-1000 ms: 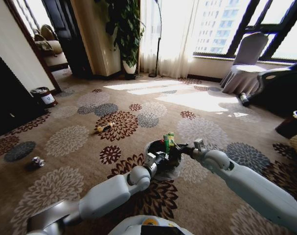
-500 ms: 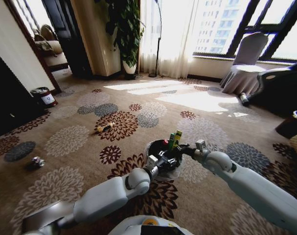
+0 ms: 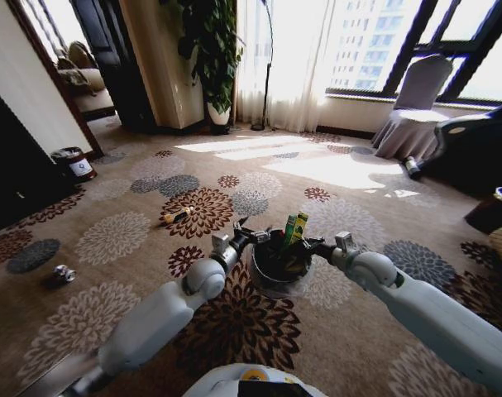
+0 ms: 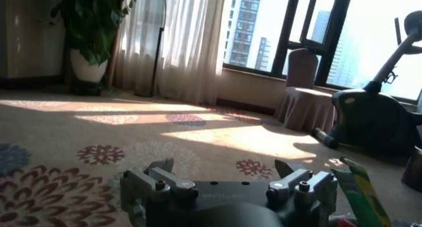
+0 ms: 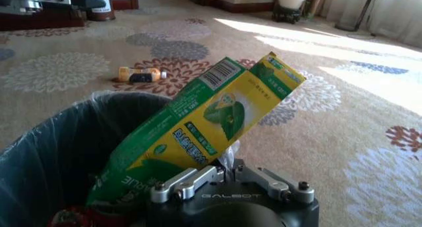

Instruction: Pick up the trash from the ground and place it into the trash bin.

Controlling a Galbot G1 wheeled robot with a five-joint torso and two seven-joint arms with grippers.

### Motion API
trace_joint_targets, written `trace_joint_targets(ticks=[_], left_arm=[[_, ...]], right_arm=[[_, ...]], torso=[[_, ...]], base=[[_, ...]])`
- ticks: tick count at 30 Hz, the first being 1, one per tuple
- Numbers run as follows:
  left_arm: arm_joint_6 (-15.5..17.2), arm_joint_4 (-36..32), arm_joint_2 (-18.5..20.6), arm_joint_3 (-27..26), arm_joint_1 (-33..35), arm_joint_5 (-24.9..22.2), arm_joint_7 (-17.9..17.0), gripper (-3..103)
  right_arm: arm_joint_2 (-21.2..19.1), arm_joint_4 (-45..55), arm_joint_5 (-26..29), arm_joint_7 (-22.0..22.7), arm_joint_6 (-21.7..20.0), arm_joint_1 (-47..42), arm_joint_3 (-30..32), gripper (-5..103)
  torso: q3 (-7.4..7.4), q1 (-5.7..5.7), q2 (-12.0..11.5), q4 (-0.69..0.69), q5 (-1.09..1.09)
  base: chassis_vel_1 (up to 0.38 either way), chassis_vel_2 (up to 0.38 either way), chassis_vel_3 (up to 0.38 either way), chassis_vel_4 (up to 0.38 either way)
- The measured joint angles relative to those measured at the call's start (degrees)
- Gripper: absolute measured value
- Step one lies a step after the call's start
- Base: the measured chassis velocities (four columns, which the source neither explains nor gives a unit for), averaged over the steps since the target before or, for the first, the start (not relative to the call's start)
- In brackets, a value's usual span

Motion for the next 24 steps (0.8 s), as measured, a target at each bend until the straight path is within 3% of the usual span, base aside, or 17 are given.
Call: trace_joint_targets(ticks=[5, 10, 24], left_arm=[[0.4, 2.8, 3.0, -6.1, 4.1, 0.0, 1.0, 100], [0.9, 3.7, 3.0, -8.4, 7.4, 0.8, -0.5, 100], [2.6, 3.7, 1.4, -8.1, 8.4, 2.6, -1.4, 100]], right_arm=[[1.1, -0.8, -1.7, 0.0, 0.0, 0.6, -0.6, 2], [1.4, -2.1, -5.3, 0.0, 0.2, 0.7, -1.4, 2], [2.1, -4.6, -8.0, 0.0, 1.8, 1.6, -1.6, 2]], torso=[[0.0, 0.0, 0.0, 0.02, 0.05], [0.0, 0.0, 0.0, 0.01, 0.06], [0.0, 0.0, 0.0, 0.02, 0.07]], base=[[0.0, 0.0, 0.0, 0.0], [0.0, 0.0, 0.0, 0.0], [0.018, 0.019, 0.016, 0.014]])
